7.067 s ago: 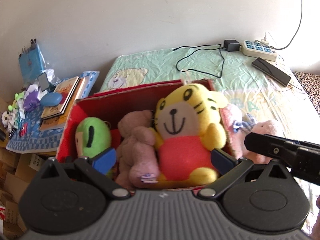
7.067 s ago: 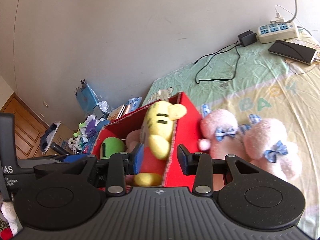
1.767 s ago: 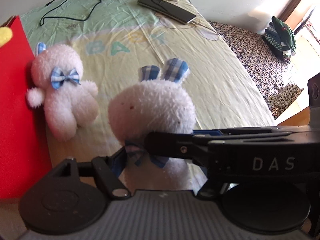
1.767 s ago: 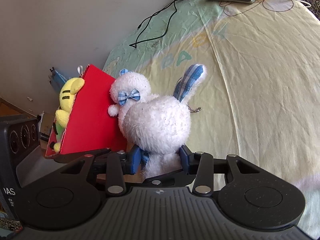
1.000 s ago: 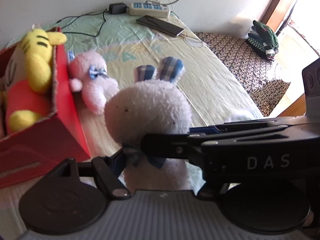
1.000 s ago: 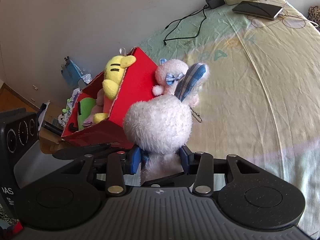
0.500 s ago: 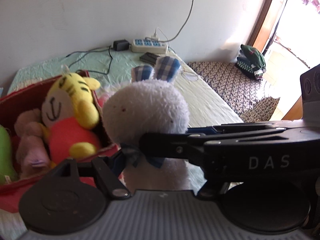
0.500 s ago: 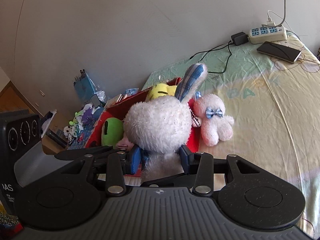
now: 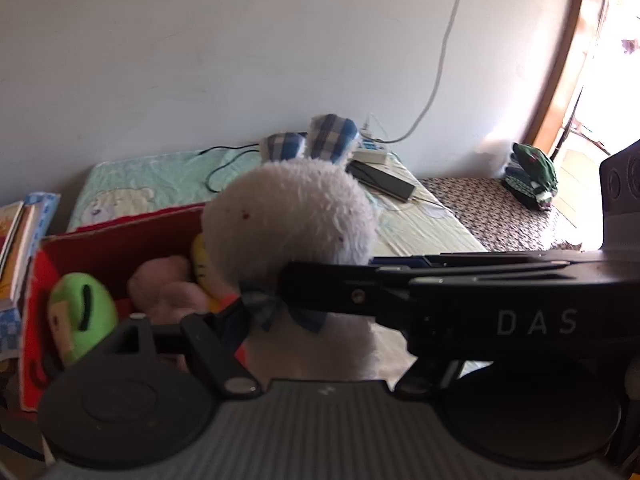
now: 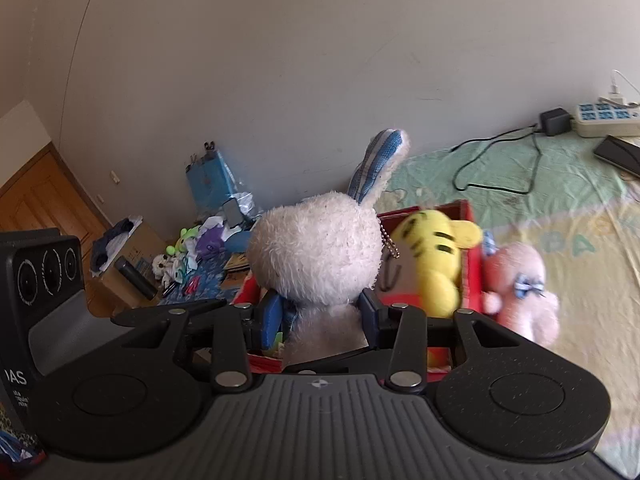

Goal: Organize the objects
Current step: 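Lift the white bunny with the right gripper and carry it toward the red box, then lower the held white bunny into the red box beside the tiger plush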

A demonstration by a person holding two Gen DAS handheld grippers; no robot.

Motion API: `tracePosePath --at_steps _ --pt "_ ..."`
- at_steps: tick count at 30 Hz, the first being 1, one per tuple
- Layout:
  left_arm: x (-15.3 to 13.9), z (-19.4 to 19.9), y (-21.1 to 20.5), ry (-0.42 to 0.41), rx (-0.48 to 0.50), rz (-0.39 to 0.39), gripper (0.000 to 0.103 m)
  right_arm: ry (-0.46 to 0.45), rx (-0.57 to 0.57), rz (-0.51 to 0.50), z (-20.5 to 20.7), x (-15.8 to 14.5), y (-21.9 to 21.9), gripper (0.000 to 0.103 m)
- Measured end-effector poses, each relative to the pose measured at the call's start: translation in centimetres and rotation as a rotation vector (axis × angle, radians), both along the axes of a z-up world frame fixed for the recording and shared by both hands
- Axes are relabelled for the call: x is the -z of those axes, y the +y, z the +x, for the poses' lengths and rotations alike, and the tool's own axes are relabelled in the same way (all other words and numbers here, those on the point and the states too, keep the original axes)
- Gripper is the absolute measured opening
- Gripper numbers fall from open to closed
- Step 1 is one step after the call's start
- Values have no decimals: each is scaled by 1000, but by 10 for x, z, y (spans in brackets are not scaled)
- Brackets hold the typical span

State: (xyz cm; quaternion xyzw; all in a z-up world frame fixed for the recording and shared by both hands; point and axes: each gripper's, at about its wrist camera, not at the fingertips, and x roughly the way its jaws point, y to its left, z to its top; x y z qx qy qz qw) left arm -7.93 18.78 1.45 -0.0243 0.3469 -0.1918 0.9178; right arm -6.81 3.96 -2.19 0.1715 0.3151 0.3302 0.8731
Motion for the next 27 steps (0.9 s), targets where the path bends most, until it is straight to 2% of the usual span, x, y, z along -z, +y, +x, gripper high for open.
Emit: tracePosePath --at_steps 11,22,27 --pt "26 22 69 55 -125 -45 76 41 -76 -37 28 15 66 43" --pt "64 43 94 152 -178 -41 75 122 -66 -115 48 39 103 42" --pt "72 46 99 168 -197 -19 75 166 -69 -153 56 51 113 42"
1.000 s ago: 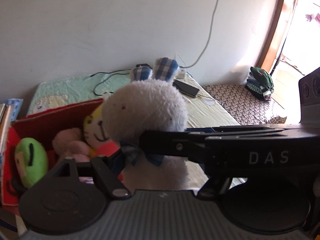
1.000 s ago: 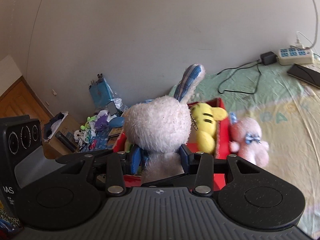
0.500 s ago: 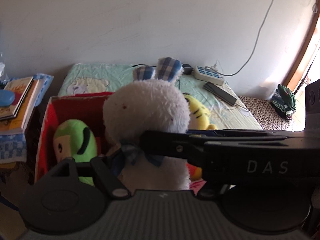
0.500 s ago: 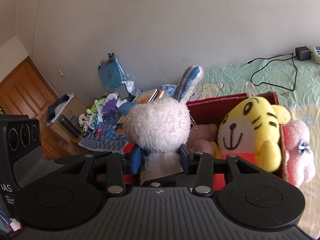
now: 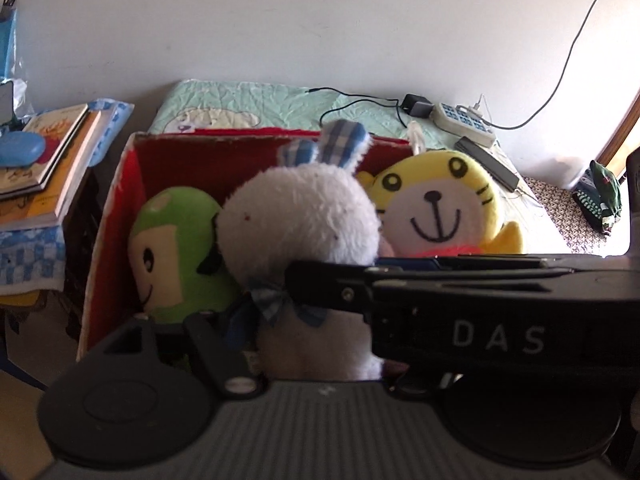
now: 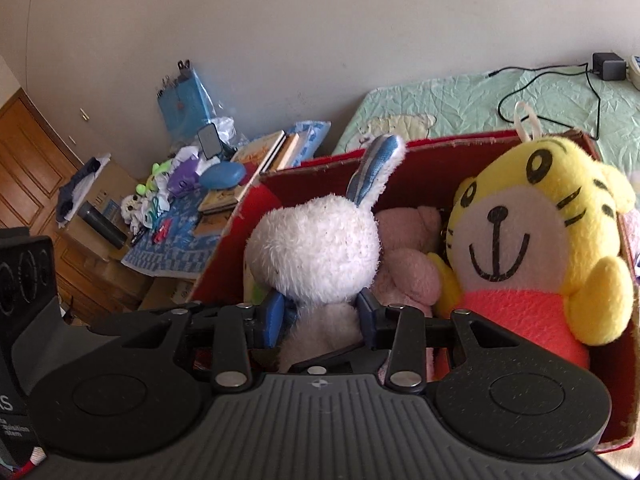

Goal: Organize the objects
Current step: 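Lower the held white bunny into the red box beside the tiger plush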

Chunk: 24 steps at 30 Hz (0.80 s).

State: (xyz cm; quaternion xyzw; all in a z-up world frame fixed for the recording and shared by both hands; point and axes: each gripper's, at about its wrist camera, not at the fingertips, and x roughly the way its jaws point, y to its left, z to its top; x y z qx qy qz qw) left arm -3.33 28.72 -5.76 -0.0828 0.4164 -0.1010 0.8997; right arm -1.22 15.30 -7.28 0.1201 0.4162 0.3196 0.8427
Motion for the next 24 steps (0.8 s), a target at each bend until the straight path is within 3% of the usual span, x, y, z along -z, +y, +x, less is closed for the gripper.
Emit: tracePosePath --at_steps 10,24 --pt "5 8 14 31 -16 -25 72 39 -5 13 17 12 7 42" --pt "14 14 -4 49 -3 24 85 65 50 93 11 14 -13 49"
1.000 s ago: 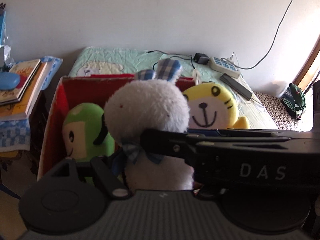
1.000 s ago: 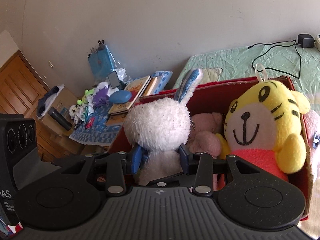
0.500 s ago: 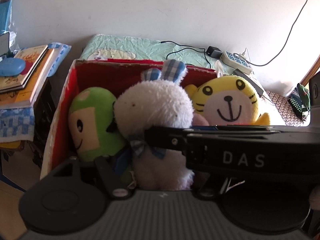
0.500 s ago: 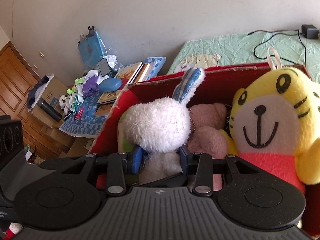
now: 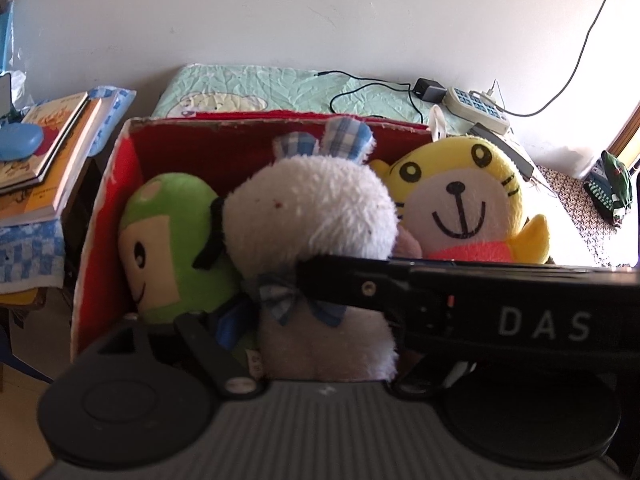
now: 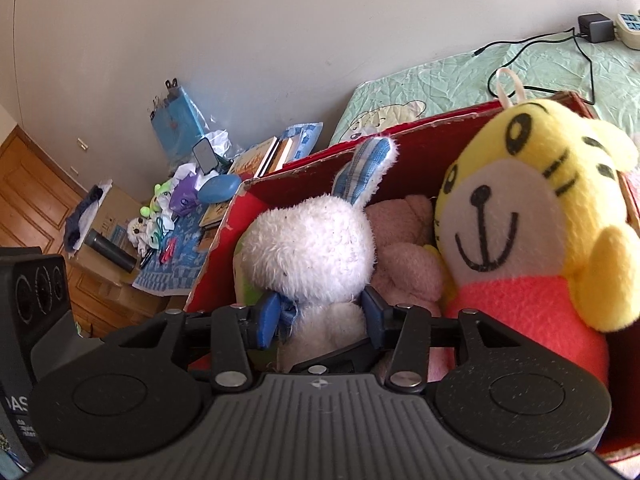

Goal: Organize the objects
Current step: 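Lower the held white bunny into the red box beside the tiger plush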

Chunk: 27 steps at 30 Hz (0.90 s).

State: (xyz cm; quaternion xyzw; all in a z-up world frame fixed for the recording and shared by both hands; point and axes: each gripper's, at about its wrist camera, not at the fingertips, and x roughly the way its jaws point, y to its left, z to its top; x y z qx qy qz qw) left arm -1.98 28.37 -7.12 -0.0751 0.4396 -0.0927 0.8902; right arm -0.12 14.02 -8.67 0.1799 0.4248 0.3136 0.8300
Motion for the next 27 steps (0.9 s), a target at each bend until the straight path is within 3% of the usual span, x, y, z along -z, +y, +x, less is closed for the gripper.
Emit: tracePosePath --at_steps 7,12,27 --pt "5 0 -2 15 -3 26 92 20 24 22 0 5 -6 48" --pt "7 2 1 28 -13 9 93 31 36 36 -1 5 -11 48" --pt "8 3 -7 51 -33 59 99 15 46 26 -7 7 -15 48"
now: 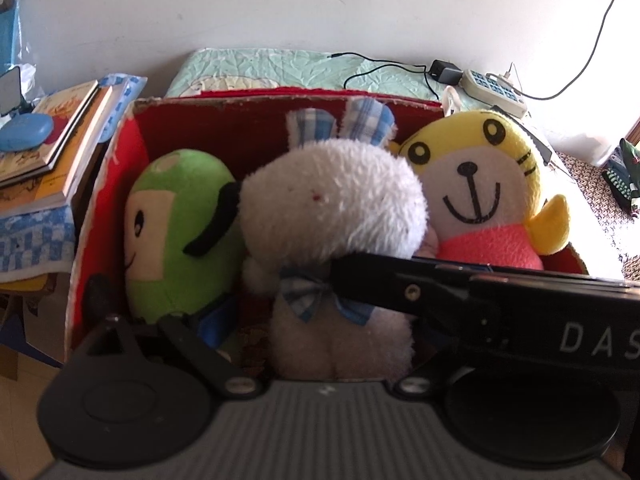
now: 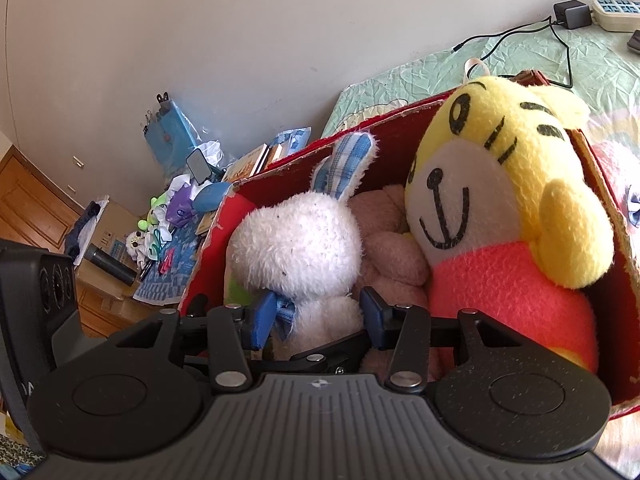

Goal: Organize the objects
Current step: 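Lower the held white bunny into the red box beside the tiger plush, then open the right gripper and release the white bunny inside the box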

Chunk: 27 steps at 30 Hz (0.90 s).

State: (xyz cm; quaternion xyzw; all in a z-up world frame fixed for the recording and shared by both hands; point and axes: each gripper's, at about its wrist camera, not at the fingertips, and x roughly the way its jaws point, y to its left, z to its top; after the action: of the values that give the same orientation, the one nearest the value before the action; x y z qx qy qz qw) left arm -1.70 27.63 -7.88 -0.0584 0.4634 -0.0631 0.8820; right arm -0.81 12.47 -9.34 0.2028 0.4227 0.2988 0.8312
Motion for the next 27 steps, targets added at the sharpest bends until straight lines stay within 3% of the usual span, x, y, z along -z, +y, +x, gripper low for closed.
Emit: tracePosePath --at_steps 11,19,27 --pt "-6 -3 -4 -2 -34 41 100 -27 14 3 -8 -9 -10 47" --pt "-24 -17 -16 -52 -54 135 100 -69 23 6 -19 -21 -20 47" --pt "-39 -29 -26 -50 -109 194 100 -75 -15 40 -28 -30 -33 47"
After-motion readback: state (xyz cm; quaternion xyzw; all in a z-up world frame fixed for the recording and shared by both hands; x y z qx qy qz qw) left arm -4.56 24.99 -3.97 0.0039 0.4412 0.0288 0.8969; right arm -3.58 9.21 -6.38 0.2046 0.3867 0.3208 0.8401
